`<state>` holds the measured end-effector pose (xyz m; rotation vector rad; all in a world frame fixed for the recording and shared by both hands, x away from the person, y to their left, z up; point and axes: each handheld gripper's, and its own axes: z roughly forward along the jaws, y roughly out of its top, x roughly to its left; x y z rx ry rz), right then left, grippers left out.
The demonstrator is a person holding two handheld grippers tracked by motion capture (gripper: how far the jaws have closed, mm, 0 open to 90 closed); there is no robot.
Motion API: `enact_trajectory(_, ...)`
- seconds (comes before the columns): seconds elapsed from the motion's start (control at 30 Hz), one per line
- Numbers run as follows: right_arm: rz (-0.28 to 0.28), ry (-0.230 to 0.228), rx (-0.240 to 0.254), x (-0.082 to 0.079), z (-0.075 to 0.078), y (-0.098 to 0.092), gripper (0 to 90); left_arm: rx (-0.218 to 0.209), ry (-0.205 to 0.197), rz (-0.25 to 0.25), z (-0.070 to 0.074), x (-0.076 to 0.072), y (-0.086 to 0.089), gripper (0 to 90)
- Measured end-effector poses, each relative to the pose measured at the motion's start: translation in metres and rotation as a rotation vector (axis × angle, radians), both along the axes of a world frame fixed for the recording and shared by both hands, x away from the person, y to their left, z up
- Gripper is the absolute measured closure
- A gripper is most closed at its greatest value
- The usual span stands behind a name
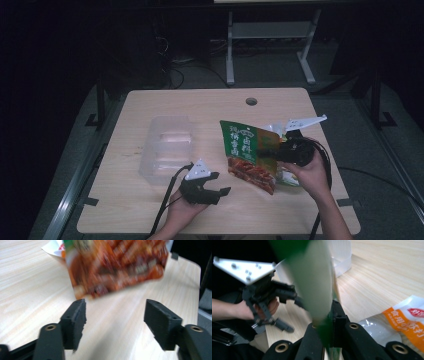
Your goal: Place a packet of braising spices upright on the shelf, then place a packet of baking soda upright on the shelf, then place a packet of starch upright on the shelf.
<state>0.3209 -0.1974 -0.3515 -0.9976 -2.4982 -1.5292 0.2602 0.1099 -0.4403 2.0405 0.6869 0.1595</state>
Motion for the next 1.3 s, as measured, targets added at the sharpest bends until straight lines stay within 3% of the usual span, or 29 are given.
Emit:
enact_trajectory(0.13,-0.004,-0.009,0.006,0.000,0.010,0.002,89.8,0.036,-0.044,-0.045,0.002,-0.011,0.005,29.4)
enact_trajectory(0.2,-0.002,-0.018,0.006,0.000,0.014,0.005,89.8,0.022,-0.030,-0.052,0.002,-0.015,0.007,27.4)
enact_trajectory(0.33,-0.002,-0.033,-0.001,0.002,0.023,0.012,89.7,0.026,-0.043,-0.066,0.002,-0.019,0.013,26.9)
enact_trajectory(0.43,0.000,-0.039,-0.009,0.005,0.028,0.017,89.8,0.014,-0.037,-0.069,0.002,-0.019,0.017,26.6)
enact_trajectory(0.8,0.011,-0.043,-0.024,0.018,0.036,0.033,89.8,0.016,-0.076,-0.088,0.008,-0.022,0.019,25.9)
enact_trajectory(0.9,0.017,-0.048,-0.022,0.021,0.041,0.038,89.8,-0.003,-0.061,-0.091,0.009,-0.021,0.019,25.9)
enact_trajectory(1.3,0.040,-0.070,-0.028,0.036,0.058,0.060,89.8,0.013,-0.070,-0.105,0.010,-0.022,0.021,25.9)
